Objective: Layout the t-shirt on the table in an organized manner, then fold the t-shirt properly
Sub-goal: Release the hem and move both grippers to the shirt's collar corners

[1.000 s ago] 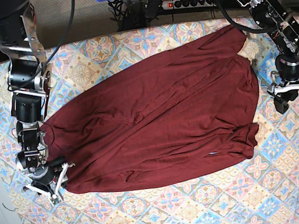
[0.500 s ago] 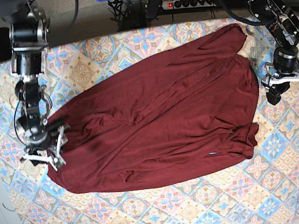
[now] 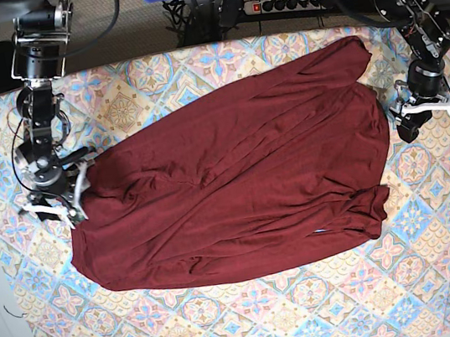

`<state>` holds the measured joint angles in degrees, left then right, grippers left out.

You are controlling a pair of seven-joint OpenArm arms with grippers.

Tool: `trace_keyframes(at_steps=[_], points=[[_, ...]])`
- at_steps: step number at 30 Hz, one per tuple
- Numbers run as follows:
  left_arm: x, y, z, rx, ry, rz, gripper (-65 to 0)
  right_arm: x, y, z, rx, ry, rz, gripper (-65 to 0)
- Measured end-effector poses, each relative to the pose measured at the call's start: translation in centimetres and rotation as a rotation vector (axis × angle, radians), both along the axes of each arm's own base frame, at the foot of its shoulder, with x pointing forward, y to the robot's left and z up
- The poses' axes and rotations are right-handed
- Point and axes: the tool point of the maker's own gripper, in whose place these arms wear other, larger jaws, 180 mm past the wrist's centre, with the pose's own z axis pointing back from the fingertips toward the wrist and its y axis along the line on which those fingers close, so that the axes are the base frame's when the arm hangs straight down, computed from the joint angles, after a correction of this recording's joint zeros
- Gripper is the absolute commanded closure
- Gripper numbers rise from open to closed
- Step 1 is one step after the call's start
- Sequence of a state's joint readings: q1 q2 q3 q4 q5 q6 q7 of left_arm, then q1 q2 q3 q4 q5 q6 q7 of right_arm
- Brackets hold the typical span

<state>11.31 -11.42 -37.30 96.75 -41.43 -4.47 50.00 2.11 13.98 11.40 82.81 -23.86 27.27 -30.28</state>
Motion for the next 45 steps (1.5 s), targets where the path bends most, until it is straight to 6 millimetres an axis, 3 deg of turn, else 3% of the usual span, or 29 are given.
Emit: trace_keyframes(at_steps=[3, 7, 16, 20, 25, 32, 37, 42, 45], points=[[-0.5, 0.0, -0.4, -0.001, 0.013, 0.0, -37.0, 0.3, -0.9, 1.9, 0.062, -0.071, -0.048, -30.6], [-1.1, 0.1, -0.8, -0.003, 0.031, 0.004, -36.9, 0.7, -0.3, 3.8, 0.196, -0.172, -0.069, -30.7], [-0.7, -0.1, -0.5, -0.002, 0.018, -0.001, -36.9, -0.9, -0.3, 2.4, 0.229, -0.143, -0.085, -30.7], [-1.1, -0.1, -0.9, -0.003, 0.029, -0.001, -36.9, -2.4, -0.4, 0.8, 0.224, -0.084, -0.098, -30.4], [-2.5, 0.0, -2.0, 0.001, 0.076, 0.001, -36.9, -1.5, -0.2, 1.7, 0.232, -0.124, -0.086, -30.4], [-4.8, -0.1, -3.3, -0.003, 0.132, -0.001, -36.9, -1.7, -0.3, 1.5, 0.227, -0.111, -0.088, -30.4], [-4.1, -0.1, -3.0, 0.002, 0.117, -0.004, -36.9, -1.7, -0.2, 1.4, 0.227, -0.111, -0.084, -30.3], [-3.5, -3.4, -4.1, -0.022, 0.142, -0.097, -36.9, -1.8, 0.4, 1.1, 0.243, -0.112, -0.088, -30.3], [-3.7, -4.3, -4.5, -0.027, 0.155, -0.121, -36.9, -2.4, 0.7, 1.0, 0.246, -0.11, -0.082, -30.5]])
